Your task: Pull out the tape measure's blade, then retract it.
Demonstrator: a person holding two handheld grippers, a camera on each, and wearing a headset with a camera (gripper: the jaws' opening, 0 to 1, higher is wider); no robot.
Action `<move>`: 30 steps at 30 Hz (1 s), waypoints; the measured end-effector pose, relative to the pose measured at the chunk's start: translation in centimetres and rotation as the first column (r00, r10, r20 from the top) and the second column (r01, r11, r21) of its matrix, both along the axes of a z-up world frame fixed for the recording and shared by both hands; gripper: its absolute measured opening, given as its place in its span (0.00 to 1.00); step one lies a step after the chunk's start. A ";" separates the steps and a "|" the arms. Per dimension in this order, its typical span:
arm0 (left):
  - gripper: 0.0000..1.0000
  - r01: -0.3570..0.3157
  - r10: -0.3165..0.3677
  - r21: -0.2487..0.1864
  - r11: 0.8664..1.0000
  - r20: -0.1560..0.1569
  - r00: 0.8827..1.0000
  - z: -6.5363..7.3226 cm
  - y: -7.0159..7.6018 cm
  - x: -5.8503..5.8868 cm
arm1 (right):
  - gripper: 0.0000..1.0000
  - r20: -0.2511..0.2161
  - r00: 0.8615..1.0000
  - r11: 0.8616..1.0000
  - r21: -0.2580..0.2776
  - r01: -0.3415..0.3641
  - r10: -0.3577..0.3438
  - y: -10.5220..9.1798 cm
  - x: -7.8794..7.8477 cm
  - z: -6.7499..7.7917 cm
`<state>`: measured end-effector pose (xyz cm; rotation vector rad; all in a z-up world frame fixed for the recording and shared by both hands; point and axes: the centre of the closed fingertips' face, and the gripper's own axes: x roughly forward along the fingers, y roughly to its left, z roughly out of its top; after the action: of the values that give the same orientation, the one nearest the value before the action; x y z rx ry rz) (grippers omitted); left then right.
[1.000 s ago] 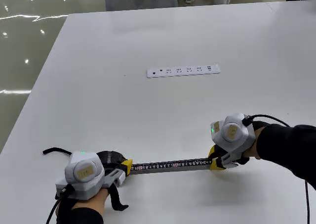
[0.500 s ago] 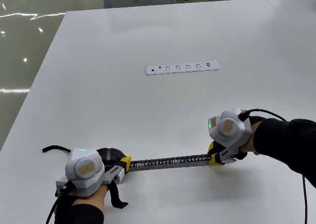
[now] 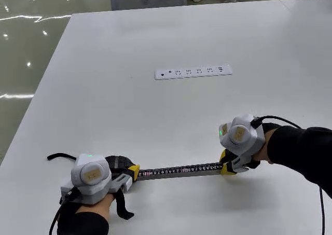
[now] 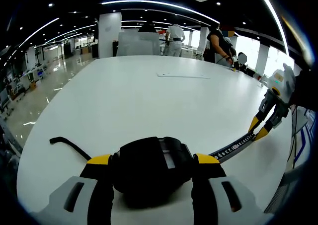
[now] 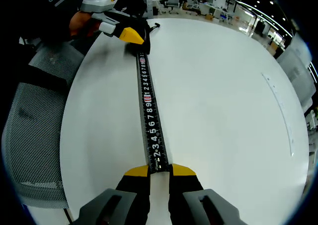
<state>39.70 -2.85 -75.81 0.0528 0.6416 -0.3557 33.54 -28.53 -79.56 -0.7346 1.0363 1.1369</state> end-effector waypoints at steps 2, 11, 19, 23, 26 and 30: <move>0.58 -0.002 0.002 0.000 1.000 0.000 1.000 0.0 0.0 0.0 | 0.09 -0.002 1.000 1.000 -0.002 0.005 -0.005 0.0 0.0 0.0; 0.58 0.000 0.000 0.000 1.000 -0.001 1.000 0.0 0.1 0.1 | 0.09 -0.005 1.000 1.000 -0.010 0.015 -0.015 0.1 0.2 0.0; 0.58 -0.002 0.002 -0.003 1.000 -0.005 1.000 0.1 0.1 0.1 | 0.09 -0.005 1.000 1.000 -0.014 0.022 -0.022 0.2 0.1 0.1; 0.58 -0.003 0.003 -0.002 1.000 -0.006 1.000 0.1 0.1 0.1 | 0.09 -0.006 1.000 1.000 -0.014 0.028 -0.028 0.3 0.2 0.1; 0.58 -0.002 0.002 -0.001 1.000 -0.006 1.000 0.1 0.1 0.1 | 0.09 -0.005 1.000 1.000 -0.018 0.025 -0.025 0.3 0.2 0.1; 0.58 -0.001 0.001 -0.001 1.000 -0.009 1.000 0.1 0.1 0.1 | 0.09 -0.004 1.000 1.000 -0.017 0.025 -0.025 0.4 0.1 0.1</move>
<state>39.76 -2.79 -75.75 0.0499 0.6505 -0.3558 33.67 -28.12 -79.43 -0.7314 1.0570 1.1097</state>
